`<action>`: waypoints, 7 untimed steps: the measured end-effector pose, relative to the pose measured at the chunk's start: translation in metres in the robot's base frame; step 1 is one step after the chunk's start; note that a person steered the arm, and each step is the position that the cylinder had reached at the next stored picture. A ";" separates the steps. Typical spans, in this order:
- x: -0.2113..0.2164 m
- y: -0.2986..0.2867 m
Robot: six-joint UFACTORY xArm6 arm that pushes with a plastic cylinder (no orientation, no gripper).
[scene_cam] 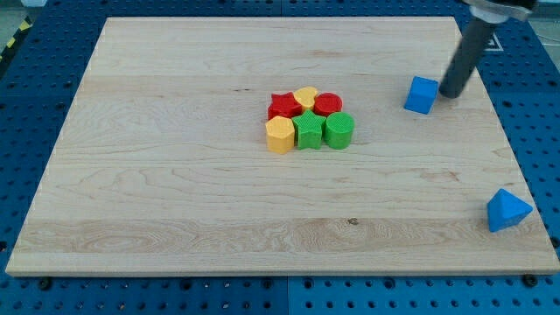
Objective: Move the blue cube top right to the red circle
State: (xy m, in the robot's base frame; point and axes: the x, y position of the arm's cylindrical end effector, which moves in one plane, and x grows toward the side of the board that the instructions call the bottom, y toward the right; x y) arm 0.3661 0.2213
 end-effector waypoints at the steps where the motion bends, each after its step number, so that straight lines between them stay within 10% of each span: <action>1: -0.005 -0.023; 3: 0.026 0.012; 7: 0.000 -0.105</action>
